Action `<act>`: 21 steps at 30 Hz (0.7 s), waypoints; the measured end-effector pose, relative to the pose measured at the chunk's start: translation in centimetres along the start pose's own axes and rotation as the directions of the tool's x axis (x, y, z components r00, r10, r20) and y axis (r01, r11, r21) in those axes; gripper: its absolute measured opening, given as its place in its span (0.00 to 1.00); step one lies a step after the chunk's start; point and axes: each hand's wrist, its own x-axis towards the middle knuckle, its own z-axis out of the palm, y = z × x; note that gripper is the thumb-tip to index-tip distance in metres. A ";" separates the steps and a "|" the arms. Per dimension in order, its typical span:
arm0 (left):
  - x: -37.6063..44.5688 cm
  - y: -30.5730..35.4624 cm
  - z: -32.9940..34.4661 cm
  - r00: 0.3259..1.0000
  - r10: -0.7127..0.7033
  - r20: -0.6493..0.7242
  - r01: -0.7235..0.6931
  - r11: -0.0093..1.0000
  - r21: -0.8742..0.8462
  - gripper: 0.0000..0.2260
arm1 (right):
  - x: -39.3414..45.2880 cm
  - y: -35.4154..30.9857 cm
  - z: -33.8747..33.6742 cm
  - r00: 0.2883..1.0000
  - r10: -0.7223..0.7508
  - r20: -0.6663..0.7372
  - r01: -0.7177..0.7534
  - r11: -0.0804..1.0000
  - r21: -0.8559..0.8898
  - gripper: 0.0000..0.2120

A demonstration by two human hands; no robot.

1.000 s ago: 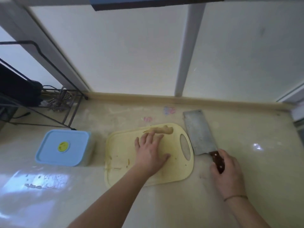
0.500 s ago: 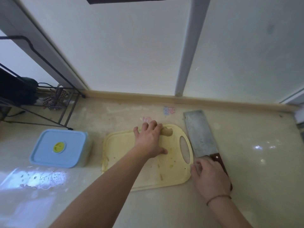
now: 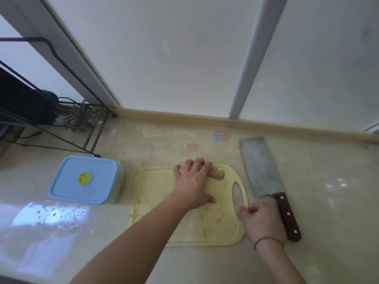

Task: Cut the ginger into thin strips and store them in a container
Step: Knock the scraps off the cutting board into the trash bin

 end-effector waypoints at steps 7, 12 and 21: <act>0.0 -0.2 0.2 1.000 0.009 -0.008 -0.010 1.000 -0.024 0.46 | -0.9 -1.1 1.4 0.998 -0.010 -0.056 0.013 0.998 0.069 0.10; 0.1 -0.4 -0.1 1.000 0.016 0.008 -0.016 0.999 -0.032 0.47 | -0.8 -0.6 0.3 0.996 -0.007 -0.090 0.024 0.981 0.190 0.17; 0.0 -0.1 0.3 1.000 0.010 -0.015 -0.010 0.999 -0.047 0.44 | 0.3 -0.6 1.1 0.987 0.158 0.018 -0.142 0.828 0.542 0.14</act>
